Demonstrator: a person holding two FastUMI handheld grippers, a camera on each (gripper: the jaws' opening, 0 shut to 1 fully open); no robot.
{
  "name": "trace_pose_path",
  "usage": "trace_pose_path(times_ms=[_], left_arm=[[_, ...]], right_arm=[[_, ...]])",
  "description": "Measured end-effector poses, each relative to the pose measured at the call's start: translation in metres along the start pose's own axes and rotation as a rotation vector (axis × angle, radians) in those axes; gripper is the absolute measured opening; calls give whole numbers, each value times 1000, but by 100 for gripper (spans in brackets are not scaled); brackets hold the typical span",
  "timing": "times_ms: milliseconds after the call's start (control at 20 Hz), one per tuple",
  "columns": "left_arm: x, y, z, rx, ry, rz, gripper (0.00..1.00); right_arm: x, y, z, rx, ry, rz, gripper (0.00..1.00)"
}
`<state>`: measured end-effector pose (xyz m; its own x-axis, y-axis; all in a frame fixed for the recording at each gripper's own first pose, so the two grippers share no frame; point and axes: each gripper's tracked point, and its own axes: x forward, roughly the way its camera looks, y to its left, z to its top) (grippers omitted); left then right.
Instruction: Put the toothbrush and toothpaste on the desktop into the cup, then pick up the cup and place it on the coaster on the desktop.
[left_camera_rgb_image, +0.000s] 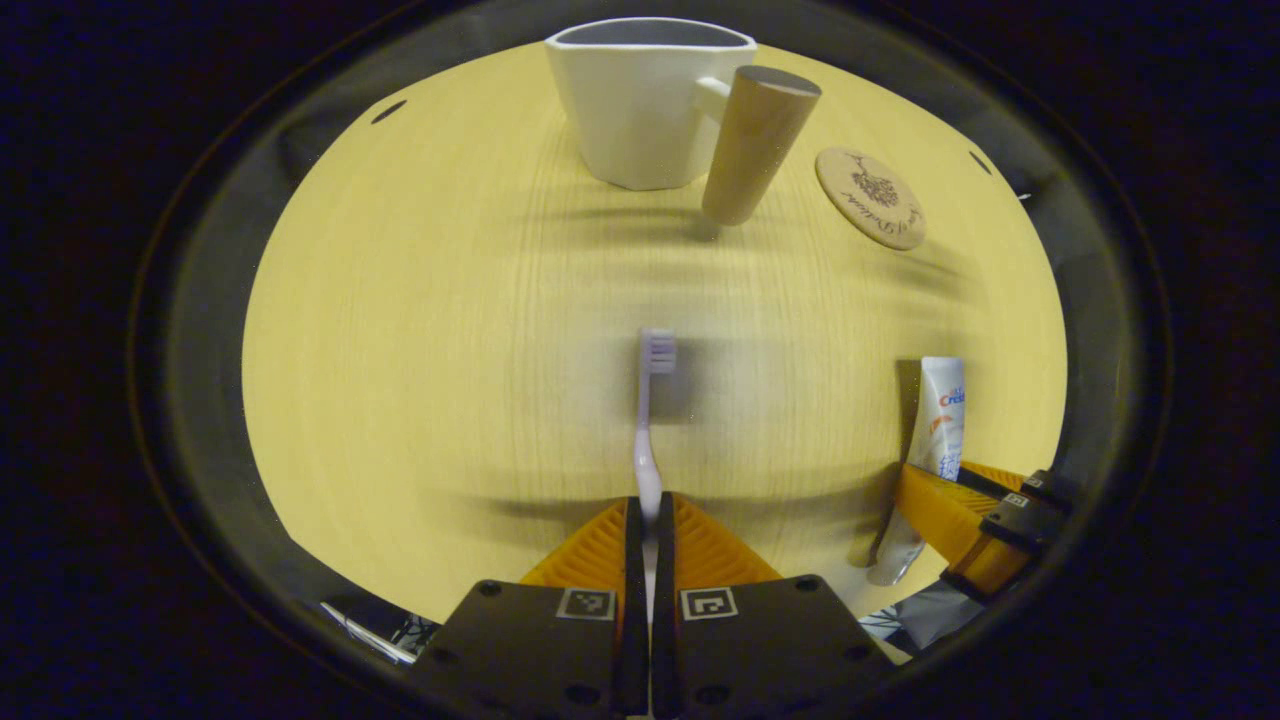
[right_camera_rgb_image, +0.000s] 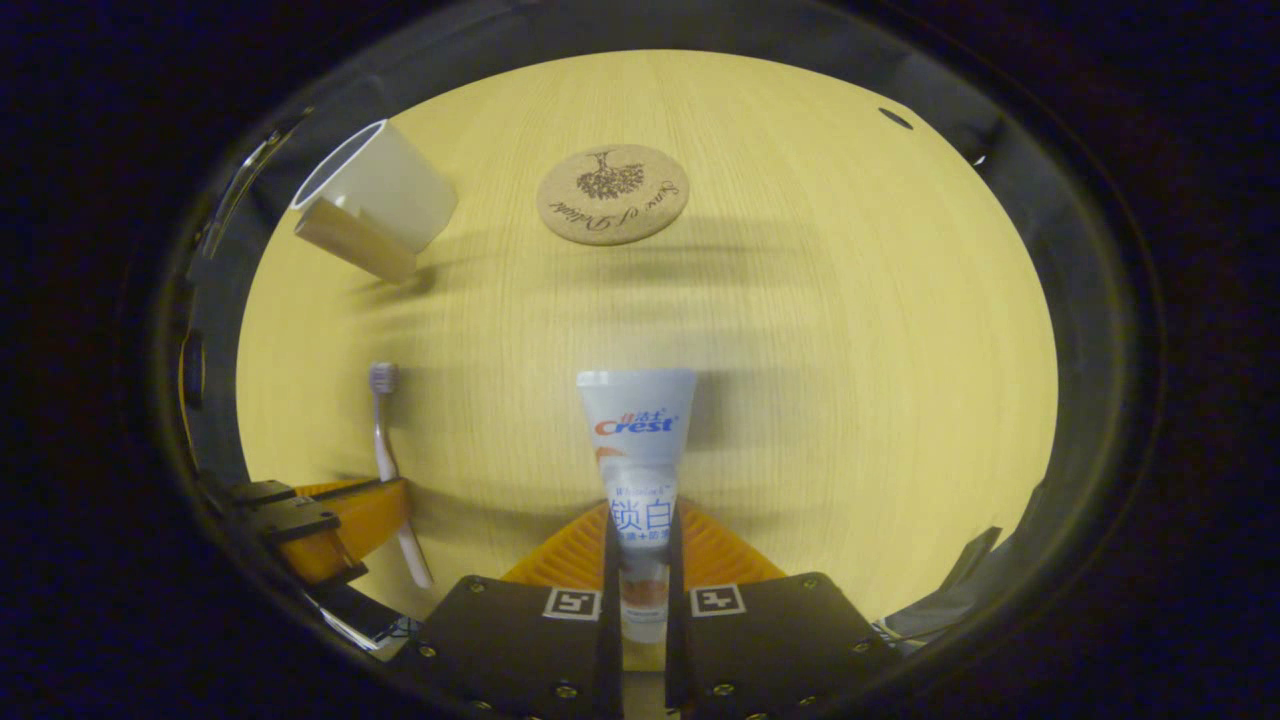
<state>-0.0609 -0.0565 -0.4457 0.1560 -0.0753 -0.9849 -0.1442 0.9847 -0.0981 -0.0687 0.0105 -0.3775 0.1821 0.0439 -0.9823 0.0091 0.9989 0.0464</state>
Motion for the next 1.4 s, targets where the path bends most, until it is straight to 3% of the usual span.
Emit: trace_pose_path(times_ms=[300,800,1100,1150,1200,1400], left_arm=[[-7,12,-2,-18,-23,19,10],[-73,27,24,-80,-129,-25,10],[-119,28,62,-93,-221,-51,10],[-128,29,72,-96,-241,-57,15],[-137,31,82,-98,-262,-60,10],[-168,38,129,-101,-351,-63,10]], right_arm=[[-8,-2,4,35,-30,16,18],[-18,-1,12,60,-65,45,18],[-18,5,11,53,-72,61,18],[-18,6,11,52,-73,64,18],[-18,6,11,53,-74,67,18],[-19,8,10,58,-77,73,18]])
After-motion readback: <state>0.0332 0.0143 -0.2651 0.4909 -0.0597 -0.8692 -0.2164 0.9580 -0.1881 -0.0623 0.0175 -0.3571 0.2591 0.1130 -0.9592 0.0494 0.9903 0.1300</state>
